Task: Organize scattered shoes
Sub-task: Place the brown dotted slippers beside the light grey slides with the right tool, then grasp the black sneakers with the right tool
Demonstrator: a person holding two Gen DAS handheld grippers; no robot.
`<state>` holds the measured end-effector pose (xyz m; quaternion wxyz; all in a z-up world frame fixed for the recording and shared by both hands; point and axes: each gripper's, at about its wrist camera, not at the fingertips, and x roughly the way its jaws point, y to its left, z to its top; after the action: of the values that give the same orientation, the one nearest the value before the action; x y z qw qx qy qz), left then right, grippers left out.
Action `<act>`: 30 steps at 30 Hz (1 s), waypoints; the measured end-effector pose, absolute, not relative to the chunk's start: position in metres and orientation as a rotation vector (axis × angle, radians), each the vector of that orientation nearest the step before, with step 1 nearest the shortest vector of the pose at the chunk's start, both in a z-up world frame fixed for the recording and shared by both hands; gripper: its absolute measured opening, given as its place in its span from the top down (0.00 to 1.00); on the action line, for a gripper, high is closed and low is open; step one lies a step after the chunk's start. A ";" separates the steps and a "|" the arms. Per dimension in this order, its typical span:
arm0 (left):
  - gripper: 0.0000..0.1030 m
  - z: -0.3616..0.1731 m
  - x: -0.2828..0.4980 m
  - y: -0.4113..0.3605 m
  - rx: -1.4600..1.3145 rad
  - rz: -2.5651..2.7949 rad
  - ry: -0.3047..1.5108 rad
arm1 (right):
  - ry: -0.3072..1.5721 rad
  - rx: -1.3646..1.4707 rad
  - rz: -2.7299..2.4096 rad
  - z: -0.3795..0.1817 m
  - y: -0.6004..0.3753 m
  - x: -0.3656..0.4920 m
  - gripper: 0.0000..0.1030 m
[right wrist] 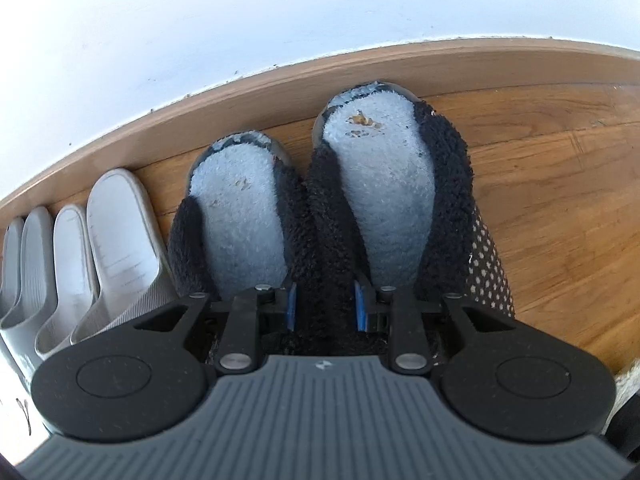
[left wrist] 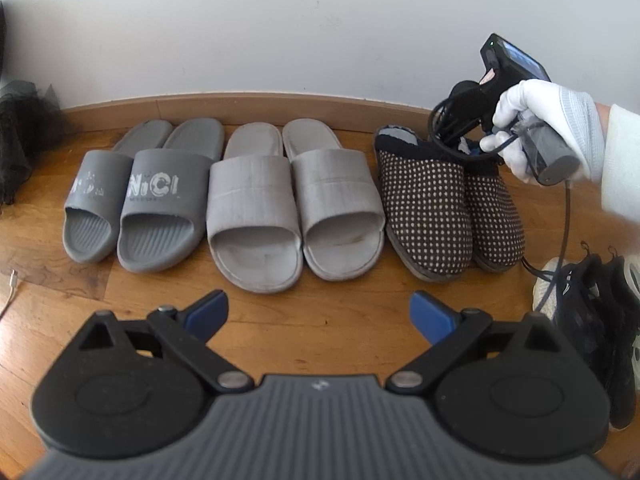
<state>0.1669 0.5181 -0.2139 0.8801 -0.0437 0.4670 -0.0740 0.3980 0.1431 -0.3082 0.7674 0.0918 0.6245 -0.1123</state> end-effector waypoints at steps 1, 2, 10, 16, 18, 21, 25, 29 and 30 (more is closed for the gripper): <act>0.05 -0.214 0.165 0.517 -0.093 -0.160 0.977 | 1.339 0.195 -0.228 -0.305 0.144 0.395 0.56; 0.05 -0.214 0.163 0.516 -0.095 -0.167 0.981 | 1.330 0.194 -0.207 -0.302 0.144 0.393 0.49; 0.05 -0.209 0.150 0.504 -0.067 -0.213 0.993 | 1.220 0.168 0.046 -0.217 0.126 0.340 0.27; 0.05 -0.190 0.136 0.481 -0.028 -0.265 0.981 | 1.230 0.129 0.123 -0.149 0.089 0.274 0.24; 0.05 -0.184 0.131 0.470 -0.020 -0.288 0.978 | 1.266 0.098 0.104 -0.135 0.065 0.244 0.24; 0.05 -0.173 0.123 0.448 -0.006 -0.330 0.987 | 1.343 0.077 0.016 -0.130 0.019 0.199 0.24; 0.05 -0.161 0.108 0.418 0.033 -0.376 1.016 | 1.373 0.111 -0.009 -0.141 -0.020 0.154 0.25; 0.05 -0.152 0.095 0.395 0.063 -0.383 1.034 | 1.359 0.164 0.014 -0.177 -0.026 0.137 0.24; 0.05 -0.151 0.092 0.390 0.071 -0.380 1.037 | 1.347 0.154 0.021 -0.180 -0.021 0.137 0.24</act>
<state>0.0916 0.3902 -0.1514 0.8508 0.0339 0.4925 -0.1804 0.1370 -0.0209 -0.1804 0.7790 0.0710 0.6230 0.0095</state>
